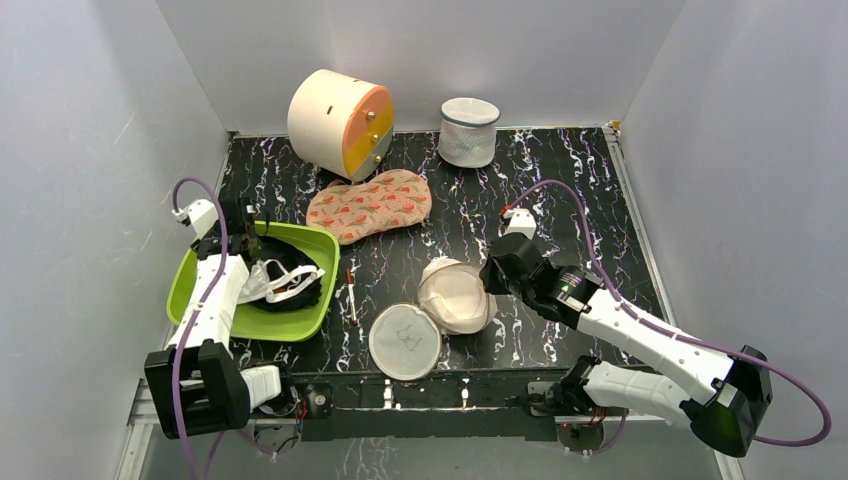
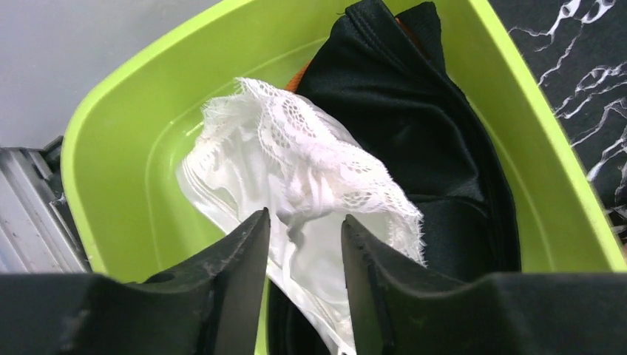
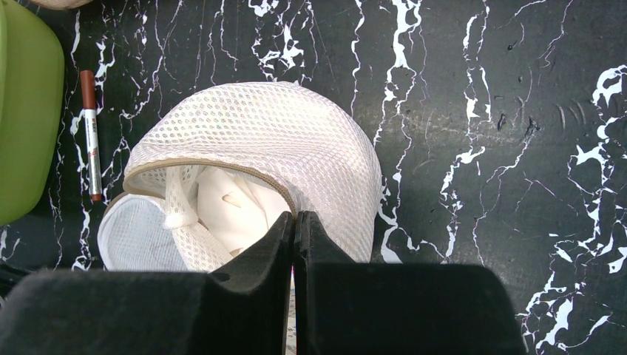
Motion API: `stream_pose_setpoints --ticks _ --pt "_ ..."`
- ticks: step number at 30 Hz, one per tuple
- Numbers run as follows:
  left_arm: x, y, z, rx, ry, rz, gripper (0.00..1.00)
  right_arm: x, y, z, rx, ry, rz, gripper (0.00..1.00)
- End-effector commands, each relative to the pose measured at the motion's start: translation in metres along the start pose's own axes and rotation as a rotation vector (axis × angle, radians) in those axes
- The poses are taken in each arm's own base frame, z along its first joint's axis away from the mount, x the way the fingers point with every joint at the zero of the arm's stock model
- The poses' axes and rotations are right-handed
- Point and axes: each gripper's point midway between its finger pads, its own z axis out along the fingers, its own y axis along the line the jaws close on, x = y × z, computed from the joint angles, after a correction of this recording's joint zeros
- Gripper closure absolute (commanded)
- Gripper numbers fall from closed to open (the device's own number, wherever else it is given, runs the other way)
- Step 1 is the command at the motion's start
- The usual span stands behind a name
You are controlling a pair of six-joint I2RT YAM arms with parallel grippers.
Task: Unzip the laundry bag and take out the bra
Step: Place the bra in the bin, then pick up the bra from the laundry bag.
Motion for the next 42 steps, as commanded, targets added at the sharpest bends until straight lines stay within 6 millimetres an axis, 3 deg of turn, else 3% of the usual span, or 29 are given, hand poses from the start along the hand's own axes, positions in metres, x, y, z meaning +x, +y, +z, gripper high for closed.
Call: stream_pose_setpoints --ticks 1,3,4,11,13,15,19,22,24,29,35,39,42 --pt "-0.02 -0.003 -0.005 0.023 -0.051 -0.074 0.39 -0.027 0.018 -0.005 -0.058 -0.074 0.035 1.0" --pt "-0.026 -0.005 -0.012 0.058 -0.062 -0.075 0.08 -0.027 0.017 -0.006 -0.055 -0.074 0.036 1.0" --pt "-0.028 -0.006 -0.016 0.076 -0.06 -0.077 0.03 -0.027 0.017 -0.006 -0.055 -0.075 0.037 1.0" --pt "-0.049 -0.029 -0.078 0.425 -0.125 -0.129 0.02 -0.03 0.019 -0.006 -0.049 -0.076 0.036 1.0" --pt "-0.046 -0.045 -0.101 0.577 -0.11 -0.123 0.02 -0.03 0.018 -0.005 -0.044 -0.073 0.03 1.0" --pt "-0.038 -0.075 -0.13 0.805 -0.094 -0.084 0.02 -0.029 0.017 -0.004 -0.033 -0.068 0.025 1.0" --pt "-0.004 -0.119 -0.201 1.267 -0.036 0.023 0.02 -0.028 0.014 -0.005 -0.021 -0.062 0.031 1.0" --pt "0.028 -0.128 -0.239 1.475 -0.005 0.132 0.02 -0.027 0.012 -0.007 -0.016 -0.064 0.043 1.0" --pt "0.048 -0.131 -0.255 1.541 0.009 0.215 0.13 -0.026 0.01 -0.008 -0.013 -0.065 0.052 1.0" --pt "0.097 -0.143 -0.288 1.651 0.1 0.365 0.34 -0.024 0.007 -0.007 0.003 -0.058 0.056 1.0" --pt "0.16 -0.165 -0.322 1.618 0.112 0.467 0.49 -0.026 0.004 -0.01 0.028 -0.053 0.05 1.0" --pt "0.205 -0.18 -0.346 1.559 0.104 0.505 0.67 -0.028 0.004 -0.014 0.023 -0.062 0.061 1.0" --pt "0.226 -0.195 -0.363 1.565 0.073 0.417 0.67 -0.029 0.006 -0.016 0.007 -0.068 0.074 1.0"
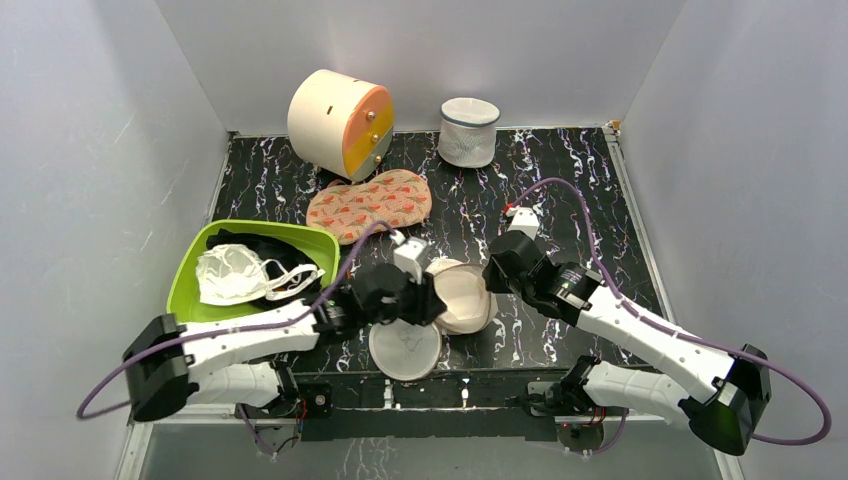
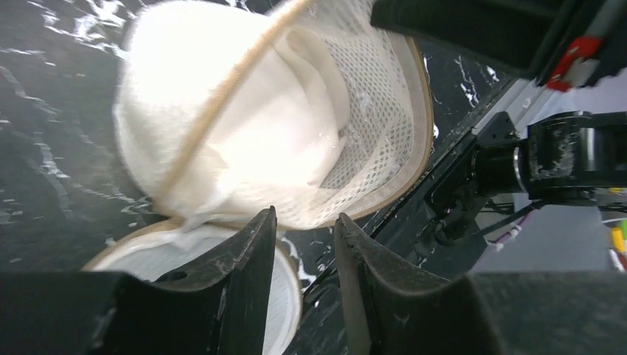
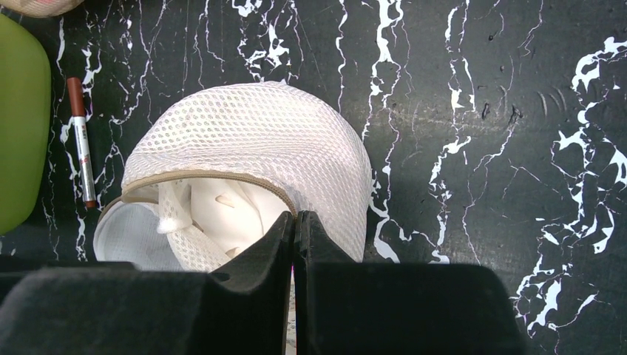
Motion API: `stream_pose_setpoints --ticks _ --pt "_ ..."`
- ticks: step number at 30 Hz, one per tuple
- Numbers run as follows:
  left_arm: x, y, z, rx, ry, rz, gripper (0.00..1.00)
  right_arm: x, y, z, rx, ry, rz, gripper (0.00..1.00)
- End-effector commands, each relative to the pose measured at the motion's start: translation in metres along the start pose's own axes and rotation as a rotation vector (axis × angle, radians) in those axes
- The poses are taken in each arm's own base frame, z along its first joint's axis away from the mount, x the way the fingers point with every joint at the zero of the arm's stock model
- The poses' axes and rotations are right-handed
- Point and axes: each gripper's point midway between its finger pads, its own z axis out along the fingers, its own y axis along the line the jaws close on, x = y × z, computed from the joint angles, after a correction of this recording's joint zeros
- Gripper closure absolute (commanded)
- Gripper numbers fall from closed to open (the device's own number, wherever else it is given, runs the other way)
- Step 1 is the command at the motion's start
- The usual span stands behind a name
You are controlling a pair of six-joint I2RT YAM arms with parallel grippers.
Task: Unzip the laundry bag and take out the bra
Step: Pick up the bra from the laundry bag.
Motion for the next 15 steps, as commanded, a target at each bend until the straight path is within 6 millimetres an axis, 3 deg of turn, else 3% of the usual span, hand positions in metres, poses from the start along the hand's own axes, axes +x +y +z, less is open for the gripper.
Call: stream_pose_setpoints --ticks 1,6,9,15 --pt "-0.027 -0.018 0.028 -0.073 -0.233 -0.089 0.67 -0.027 0.012 -0.013 -0.045 -0.082 0.059 1.0" --pt "-0.033 -0.029 0.061 -0.074 -0.28 -0.089 0.69 -0.025 0.013 -0.011 -0.039 -0.066 0.061 1.0" --pt "-0.026 -0.021 0.078 -0.113 -0.284 -0.115 0.72 -0.026 0.011 -0.012 -0.032 -0.069 0.061 1.0" --pt "-0.016 -0.031 0.103 -0.089 -0.242 -0.159 0.71 -0.025 0.011 -0.012 -0.035 -0.073 0.061 1.0"
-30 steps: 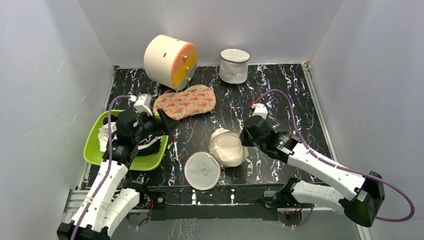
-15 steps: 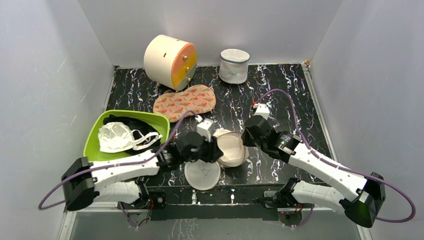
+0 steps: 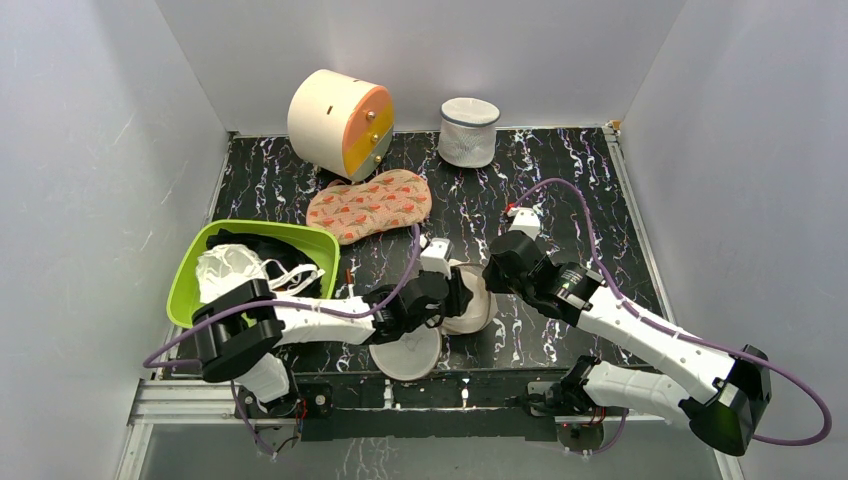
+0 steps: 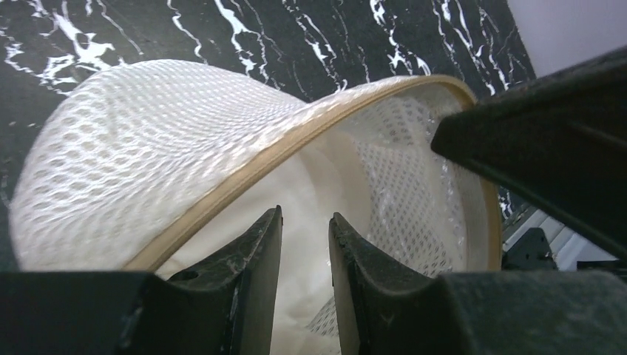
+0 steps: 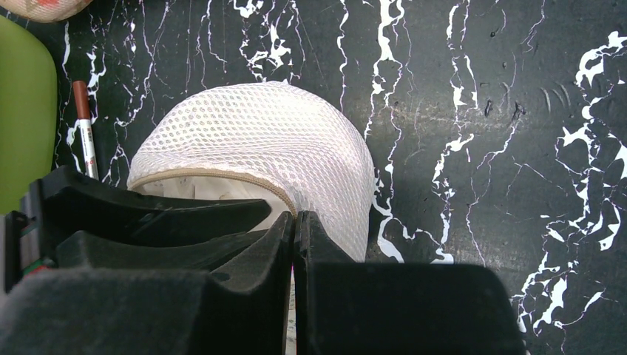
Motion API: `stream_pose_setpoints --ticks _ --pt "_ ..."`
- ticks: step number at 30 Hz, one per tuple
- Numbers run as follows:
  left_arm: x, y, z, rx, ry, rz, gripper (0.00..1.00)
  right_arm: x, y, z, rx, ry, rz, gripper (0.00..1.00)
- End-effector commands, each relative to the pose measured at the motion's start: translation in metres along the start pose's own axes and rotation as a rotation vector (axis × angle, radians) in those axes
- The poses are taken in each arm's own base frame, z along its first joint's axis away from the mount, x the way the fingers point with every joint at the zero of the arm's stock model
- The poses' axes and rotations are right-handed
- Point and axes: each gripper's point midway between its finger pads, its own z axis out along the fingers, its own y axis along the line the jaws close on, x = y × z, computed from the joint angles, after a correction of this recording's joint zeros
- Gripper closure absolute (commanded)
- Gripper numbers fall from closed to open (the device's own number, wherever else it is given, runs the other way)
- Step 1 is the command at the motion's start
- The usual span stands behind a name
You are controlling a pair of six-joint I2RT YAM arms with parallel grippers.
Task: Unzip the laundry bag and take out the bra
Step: Pick up the bra from the laundry bag.
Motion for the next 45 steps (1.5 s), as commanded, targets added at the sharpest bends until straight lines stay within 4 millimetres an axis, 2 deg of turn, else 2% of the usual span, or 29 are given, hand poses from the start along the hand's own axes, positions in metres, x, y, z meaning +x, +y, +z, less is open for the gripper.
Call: stream_pose_setpoints --ticks 1,8,16,25,29,32,36,41,43,45 --pt "-0.026 -0.03 0.01 0.057 -0.089 -0.087 0.71 -0.024 0.011 -0.009 -0.033 -0.066 0.04 1.0" --pt "-0.02 -0.03 0.03 0.025 -0.085 -0.067 0.65 -0.018 0.013 -0.006 -0.042 -0.048 0.039 1.0" --pt "-0.017 -0.026 0.05 -0.019 -0.101 -0.034 0.65 -0.015 0.01 -0.007 -0.04 -0.044 0.04 1.0" --pt "0.01 0.002 0.076 -0.159 -0.051 0.054 0.6 -0.009 0.006 -0.005 -0.032 -0.033 0.039 1.0" --pt "0.023 0.012 0.084 -0.201 -0.001 0.118 0.63 -0.001 0.002 -0.002 -0.023 -0.021 0.04 1.0" --pt "0.025 0.012 0.081 -0.19 0.011 0.136 0.78 0.006 -0.002 0.001 -0.015 -0.009 0.044 1.0" --pt "0.017 0.01 0.069 -0.176 0.01 0.152 0.98 0.01 -0.005 0.002 -0.01 -0.006 0.049 1.0" --pt "0.0 0.0 0.044 -0.13 0.015 0.149 1.0 0.008 -0.007 0.002 -0.003 -0.014 0.046 1.0" --pt "-0.001 -0.002 0.032 -0.096 0.019 0.13 1.0 0.007 -0.007 0.002 -0.001 -0.02 0.045 1.0" --pt "-0.004 -0.012 0.022 -0.028 0.028 0.131 1.0 0.006 -0.007 0.002 0.0 -0.024 0.046 1.0"
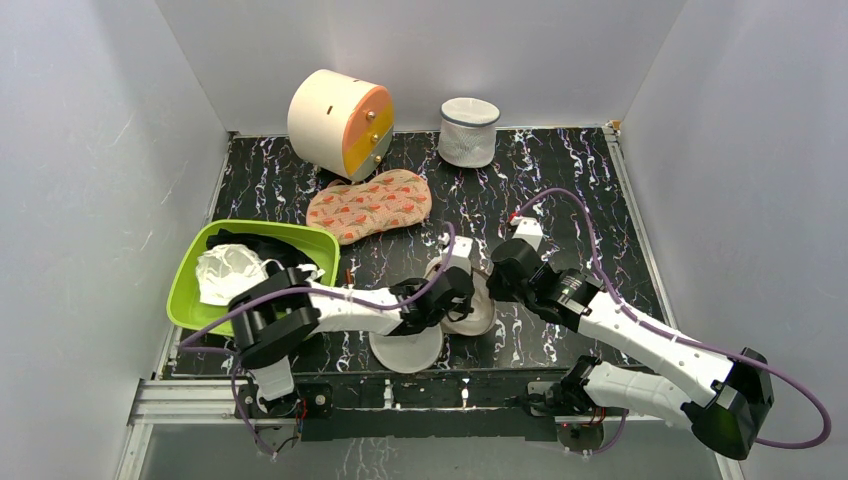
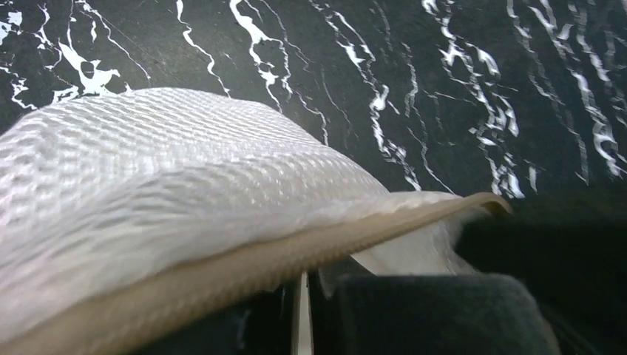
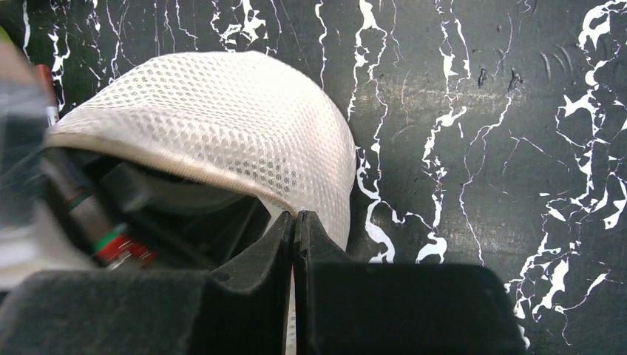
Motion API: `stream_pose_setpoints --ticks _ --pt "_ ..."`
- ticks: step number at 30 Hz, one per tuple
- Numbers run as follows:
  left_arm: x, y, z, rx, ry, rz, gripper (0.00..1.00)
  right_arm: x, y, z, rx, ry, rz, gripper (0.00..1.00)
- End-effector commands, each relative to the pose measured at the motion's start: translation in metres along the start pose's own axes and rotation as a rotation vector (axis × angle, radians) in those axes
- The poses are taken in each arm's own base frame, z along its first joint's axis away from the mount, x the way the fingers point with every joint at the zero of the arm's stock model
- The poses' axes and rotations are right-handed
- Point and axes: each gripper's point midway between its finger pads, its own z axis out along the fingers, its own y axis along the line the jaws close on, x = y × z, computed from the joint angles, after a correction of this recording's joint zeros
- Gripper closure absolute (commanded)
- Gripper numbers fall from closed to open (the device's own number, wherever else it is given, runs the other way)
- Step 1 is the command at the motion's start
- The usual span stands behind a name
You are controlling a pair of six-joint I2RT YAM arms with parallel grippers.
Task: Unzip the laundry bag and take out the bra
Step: Pick up the bra from the laundry bag.
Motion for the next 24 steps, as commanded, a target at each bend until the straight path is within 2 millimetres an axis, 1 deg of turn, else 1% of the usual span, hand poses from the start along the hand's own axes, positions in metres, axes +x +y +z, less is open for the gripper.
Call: stream_pose_setpoints --ticks 1,6,8,12,16,17,19,24 --pt "-0.021 -0.017 -0.037 0.133 -0.016 -0.004 1.0 -0.017 0.009 -0.004 -0.032 -0.068 0.032 1.0" --pt "-0.026 -0.027 -0.058 0.23 -0.004 0.004 1.0 -0.014 0.011 0.0 -0.043 -0.063 0.037 1.0" --pt "-0.028 -0.026 -0.066 0.246 -0.008 0.006 1.0 -0.013 0.013 0.001 -0.048 -0.058 0.039 1.0" --pt "-0.041 -0.024 -0.082 0.273 -0.058 0.013 1.0 -0.014 0.014 0.002 -0.05 -0.06 0.039 1.0" --pt "-0.058 -0.021 -0.096 0.274 -0.101 0.039 1.0 -0.016 0.011 0.002 -0.035 -0.069 0.034 1.0" --pt "-0.067 -0.022 -0.102 0.277 -0.124 0.036 1.0 -0.016 0.011 0.002 -0.032 -0.072 0.034 1.0" --pt "-0.079 -0.022 -0.109 0.278 -0.152 0.042 1.0 -0.017 0.008 0.002 -0.018 -0.078 0.037 1.0" --pt "-0.115 -0.036 -0.137 0.345 -0.233 0.071 1.0 -0.017 -0.002 0.005 0.034 -0.088 0.048 1.0"
